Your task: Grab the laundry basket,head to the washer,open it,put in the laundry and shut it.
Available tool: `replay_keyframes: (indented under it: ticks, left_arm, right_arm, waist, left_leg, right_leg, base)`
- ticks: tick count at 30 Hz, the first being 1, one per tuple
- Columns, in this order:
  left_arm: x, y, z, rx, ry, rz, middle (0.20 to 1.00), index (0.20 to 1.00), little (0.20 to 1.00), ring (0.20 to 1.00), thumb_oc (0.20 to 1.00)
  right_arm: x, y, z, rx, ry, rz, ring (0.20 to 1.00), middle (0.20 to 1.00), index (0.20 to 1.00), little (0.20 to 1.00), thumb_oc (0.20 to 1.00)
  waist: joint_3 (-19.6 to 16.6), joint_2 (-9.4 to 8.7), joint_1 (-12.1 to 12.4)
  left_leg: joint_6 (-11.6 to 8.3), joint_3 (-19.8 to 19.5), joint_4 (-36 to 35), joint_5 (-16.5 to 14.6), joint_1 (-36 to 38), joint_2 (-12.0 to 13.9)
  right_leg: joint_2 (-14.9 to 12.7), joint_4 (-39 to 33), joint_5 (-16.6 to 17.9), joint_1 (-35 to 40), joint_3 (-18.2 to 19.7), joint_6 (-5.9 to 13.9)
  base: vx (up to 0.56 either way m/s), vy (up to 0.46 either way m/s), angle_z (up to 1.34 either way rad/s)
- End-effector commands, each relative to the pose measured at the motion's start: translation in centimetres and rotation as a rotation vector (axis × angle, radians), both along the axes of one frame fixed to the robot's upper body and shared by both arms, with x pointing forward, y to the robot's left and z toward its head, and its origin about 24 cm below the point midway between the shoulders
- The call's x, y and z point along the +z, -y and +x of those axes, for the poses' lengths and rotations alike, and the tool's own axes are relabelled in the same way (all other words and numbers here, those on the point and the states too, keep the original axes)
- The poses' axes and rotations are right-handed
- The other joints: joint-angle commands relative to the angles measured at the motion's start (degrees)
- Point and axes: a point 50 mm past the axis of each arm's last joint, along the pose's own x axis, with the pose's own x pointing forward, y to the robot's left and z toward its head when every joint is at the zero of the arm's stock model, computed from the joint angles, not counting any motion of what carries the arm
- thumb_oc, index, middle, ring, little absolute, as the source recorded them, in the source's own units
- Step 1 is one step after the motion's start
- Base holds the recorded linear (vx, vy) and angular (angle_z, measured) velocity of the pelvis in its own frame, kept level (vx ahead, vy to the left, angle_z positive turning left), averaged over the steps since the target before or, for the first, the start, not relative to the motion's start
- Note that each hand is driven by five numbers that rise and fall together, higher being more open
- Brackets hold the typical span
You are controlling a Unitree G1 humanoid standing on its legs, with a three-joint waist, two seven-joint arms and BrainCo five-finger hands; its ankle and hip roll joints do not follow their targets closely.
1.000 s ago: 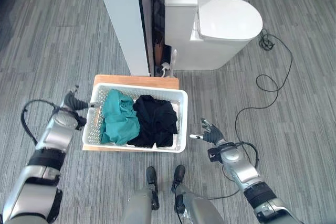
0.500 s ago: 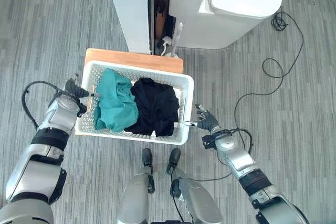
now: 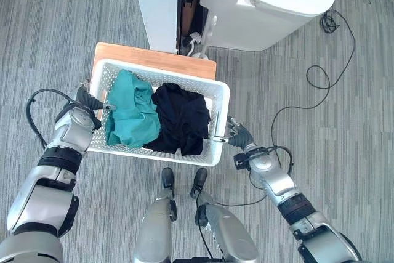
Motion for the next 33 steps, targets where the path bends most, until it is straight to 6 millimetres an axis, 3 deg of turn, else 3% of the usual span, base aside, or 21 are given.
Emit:
replay_keyframes:
  ticks: [1,13,22,31,32,33]
  left_arm:
    - [0.5,-0.6,-0.2,0.038,0.028,0.092,1.0,1.0,1.0,1.0,1.0]
    - [2.9,2.8,2.0,-0.005,0.147,0.047,1.0,1.0,1.0,1.0,1.0]
    - [3.9,4.9,3.1,-0.059,0.199,-0.075,1.0,1.0,1.0,1.0,1.0]
    - [5.6,6.0,3.7,-0.141,0.22,-0.104,1.0,1.0,1.0,1.0,1.0]
    - [5.7,6.0,3.7,-0.15,0.219,-0.102,1.0,1.0,1.0,1.0,1.0]
    - [5.9,6.3,3.8,-0.167,0.216,-0.099,1.0,1.0,1.0,1.0,1.0]
  right_arm:
    - [-0.2,-0.1,-0.8,-0.025,0.022,0.069,1.0,1.0,1.0,1.0,1.0]
    - [3.0,-1.4,2.6,-0.091,0.083,0.026,1.0,1.0,1.0,1.0,1.0]
    - [3.8,-3.3,3.9,-0.178,0.011,0.24,1.0,1.0,1.0,1.0,1.0]
    - [6.4,-5.1,5.6,-0.211,0.0,0.385,1.0,1.0,1.0,1.0,1.0]
    - [6.4,-5.0,5.7,-0.212,0.001,0.376,0.956,0.956,0.956,0.956,0.956]
    - [6.5,-5.1,5.9,-0.214,-0.005,0.376,0.821,0.821,0.821,0.821,0.821]
  waist:
    - [-3.02,0.86,1.91]
    - [-1.16,1.43,2.84]
    - [-1.11,1.08,3.61]
    - [-0.86,1.5,4.86]
    - [-0.79,1.44,4.92]
    - [-0.71,1.36,5.05]
  left_leg:
    - [-3.01,-4.2,0.48,-1.95,-3.68,3.07]
    - [-3.16,-5.12,0.79,-0.79,-6.89,2.87]
    - [-3.24,-6.19,2.19,-0.84,-8.91,2.98]
    - [-3.43,-7.27,2.79,-0.85,-10.53,2.64]
    - [-3.43,-7.43,3.04,-0.89,-10.83,2.62]
    - [-3.42,-7.63,3.32,-0.95,-11.21,2.63]
  right_leg:
    - [-4.24,6.39,-5.91,-0.71,1.84,8.05]
    - [-4.42,6.51,-5.11,-3.26,0.49,7.9]
    - [-3.91,6.09,-4.72,-3.4,-0.8,7.67]
    - [-3.59,6.2,-4.94,-3.8,-2.27,7.54]
    - [-3.6,6.32,-4.97,-3.89,-2.41,7.48]
    - [-3.66,6.53,-5.02,-4.09,-2.7,7.47]
  base:
    - [0.0,0.0,0.0]
    - [0.0,-0.001,0.03]
    - [0.0,-0.002,0.01]
    - [0.01,0.002,0.07]
    - [0.01,-0.002,0.12]
    - [0.01,0.004,0.16]
